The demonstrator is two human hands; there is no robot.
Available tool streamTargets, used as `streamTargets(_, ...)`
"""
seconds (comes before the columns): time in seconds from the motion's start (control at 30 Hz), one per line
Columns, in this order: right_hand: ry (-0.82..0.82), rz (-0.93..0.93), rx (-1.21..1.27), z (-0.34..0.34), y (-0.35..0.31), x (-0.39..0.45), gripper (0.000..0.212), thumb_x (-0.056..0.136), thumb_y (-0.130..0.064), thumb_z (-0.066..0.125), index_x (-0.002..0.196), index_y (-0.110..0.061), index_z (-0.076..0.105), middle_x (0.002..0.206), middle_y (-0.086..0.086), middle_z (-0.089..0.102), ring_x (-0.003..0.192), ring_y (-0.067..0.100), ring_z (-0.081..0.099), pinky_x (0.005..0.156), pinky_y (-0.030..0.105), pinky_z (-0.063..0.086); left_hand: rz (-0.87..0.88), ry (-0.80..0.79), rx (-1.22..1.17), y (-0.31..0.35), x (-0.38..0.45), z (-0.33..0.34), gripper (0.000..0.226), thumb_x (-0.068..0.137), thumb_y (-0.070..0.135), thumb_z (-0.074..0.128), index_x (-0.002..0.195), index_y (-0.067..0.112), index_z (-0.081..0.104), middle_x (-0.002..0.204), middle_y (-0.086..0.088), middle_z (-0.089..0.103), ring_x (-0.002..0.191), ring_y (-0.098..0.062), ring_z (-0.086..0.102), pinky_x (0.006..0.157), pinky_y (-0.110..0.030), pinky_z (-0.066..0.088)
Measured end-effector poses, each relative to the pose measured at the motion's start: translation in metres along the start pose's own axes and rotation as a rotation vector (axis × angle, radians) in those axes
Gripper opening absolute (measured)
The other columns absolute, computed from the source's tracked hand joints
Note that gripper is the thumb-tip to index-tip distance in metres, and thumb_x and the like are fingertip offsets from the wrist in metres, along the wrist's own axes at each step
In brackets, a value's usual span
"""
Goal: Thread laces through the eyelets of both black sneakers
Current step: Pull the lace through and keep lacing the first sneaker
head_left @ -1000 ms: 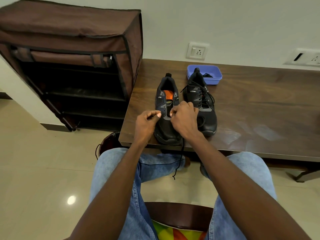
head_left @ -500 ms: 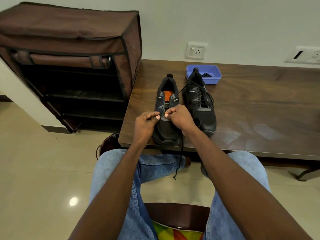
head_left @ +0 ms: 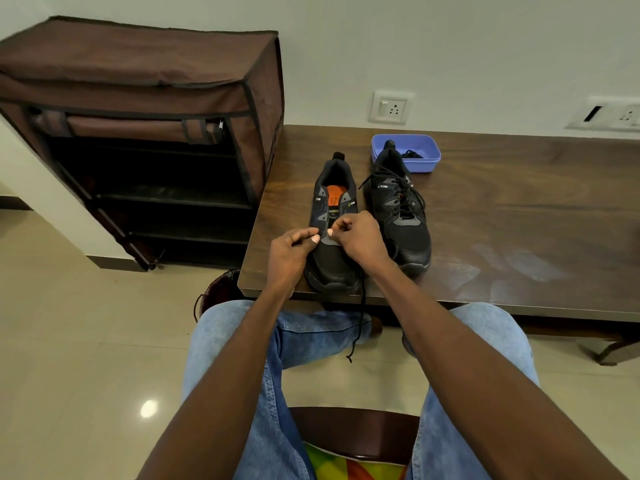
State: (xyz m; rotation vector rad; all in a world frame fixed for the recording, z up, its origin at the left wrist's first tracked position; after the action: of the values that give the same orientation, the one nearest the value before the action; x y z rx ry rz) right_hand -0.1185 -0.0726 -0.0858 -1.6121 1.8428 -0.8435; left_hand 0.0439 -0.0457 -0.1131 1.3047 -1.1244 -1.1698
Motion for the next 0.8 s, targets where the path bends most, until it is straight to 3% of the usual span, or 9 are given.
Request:
streamTargets(0.13,0.0,0.093,0.018,0.007,0.005,-0.002,0.029,0.089,-0.027,0.071,0.061,-0.027,0.064,0.093,0.003,0.068,0.103,0.026,0.059,0.09,0.05,0.05,0.018,0.009,0.011,0.001,0.0,-0.001,0.021,0.093,0.008,0.067,0.113,0.008,0.072,0.102,0.01,0.069,0.098,-0.005,0.066,0.086,-0.022,0.056)
streamTargets(0.27,-0.025,0.163,0.131,0.012,0.011,-0.002,0.033,0.087,-0.027,0.067,0.054,-0.029,0.067,0.076,0.001,0.062,0.105,0.036,0.06,0.089,0.053,0.05,0.038,0.017,0.039,0.002,0.001,-0.002,0.021,0.093,0.009,0.067,0.113,0.009,0.073,0.109,0.001,0.071,0.1,-0.006,0.066,0.083,-0.019,0.055)
streamTargets(0.33,-0.067,0.167,0.157,0.013,0.009,-0.003,0.032,0.085,-0.029,0.063,0.056,-0.04,0.07,0.077,0.003,0.063,0.107,0.037,0.059,0.09,0.053,0.05,0.052,0.006,0.045,0.003,0.002,0.0,0.022,0.092,0.011,0.069,0.114,0.012,0.072,0.111,0.0,0.071,0.099,-0.004,0.066,0.084,-0.019,0.055)
streamTargets(0.4,-0.111,0.146,0.157,0.01,0.006,-0.001,0.029,0.086,-0.027,0.063,0.062,-0.039,0.074,0.086,0.004,0.069,0.103,0.032,0.06,0.088,0.049,0.05,0.088,-0.006,0.08,0.006,0.002,0.001,0.022,0.091,0.016,0.071,0.113,0.016,0.072,0.108,0.005,0.07,0.1,-0.003,0.066,0.087,-0.023,0.055)
streamTargets(0.43,-0.116,0.113,0.152,0.005,0.003,0.0,0.026,0.089,-0.024,0.064,0.069,-0.034,0.076,0.091,0.004,0.07,0.098,0.026,0.061,0.084,0.042,0.051,0.119,-0.002,0.116,0.007,0.002,0.002,0.019,0.091,0.019,0.072,0.11,0.018,0.073,0.106,0.007,0.07,0.1,-0.004,0.066,0.088,-0.027,0.056)
streamTargets(0.5,-0.061,0.017,0.096,-0.006,-0.005,0.004,0.017,0.094,-0.016,0.064,0.102,-0.024,0.075,0.114,0.01,0.063,0.098,0.02,0.059,0.084,0.031,0.047,0.176,0.032,0.174,0.012,0.001,0.0,0.011,0.092,0.021,0.07,0.103,0.02,0.074,0.102,0.007,0.069,0.099,-0.007,0.066,0.087,-0.03,0.055)
streamTargets(0.6,-0.029,-0.055,-0.132,-0.016,-0.018,0.003,0.053,0.096,-0.022,0.063,0.146,-0.026,0.045,0.138,0.013,0.041,0.12,0.03,0.05,0.1,0.039,0.045,0.208,0.079,0.185,0.02,-0.004,-0.002,0.004,0.097,0.019,0.063,0.098,0.02,0.067,0.1,0.002,0.068,0.096,-0.013,0.065,0.08,-0.024,0.054)
streamTargets(0.7,-0.092,-0.007,-0.261,-0.015,-0.02,0.005,0.068,0.095,-0.028,0.06,0.154,-0.032,0.026,0.141,0.016,0.048,0.121,0.04,0.053,0.099,0.048,0.046,0.102,0.065,-0.195,0.025,-0.01,-0.006,0.008,0.101,0.01,0.053,0.101,0.014,0.06,0.097,-0.005,0.072,0.093,-0.018,0.069,0.082,-0.029,0.057)
streamTargets(0.8,-0.098,0.071,-0.222,-0.027,-0.021,0.011,0.065,0.091,-0.024,0.061,0.149,-0.028,0.034,0.134,0.013,0.058,0.118,0.038,0.056,0.096,0.045,0.047,-0.112,0.01,-0.584,0.02,-0.008,-0.017,0.01,0.103,0.007,0.046,0.098,0.01,0.053,0.077,-0.005,0.066,0.073,-0.019,0.068,0.079,-0.034,0.059)
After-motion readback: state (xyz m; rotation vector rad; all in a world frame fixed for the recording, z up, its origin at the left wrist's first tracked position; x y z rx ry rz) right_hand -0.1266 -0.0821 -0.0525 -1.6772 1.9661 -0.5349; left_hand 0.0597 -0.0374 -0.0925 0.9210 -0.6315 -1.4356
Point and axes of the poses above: each hand's wrist, its own x-axis towards the middle knuckle, its own z-axis out of the palm, y = z × x, the point moved 8 cm from there along x, towards the middle knuckle
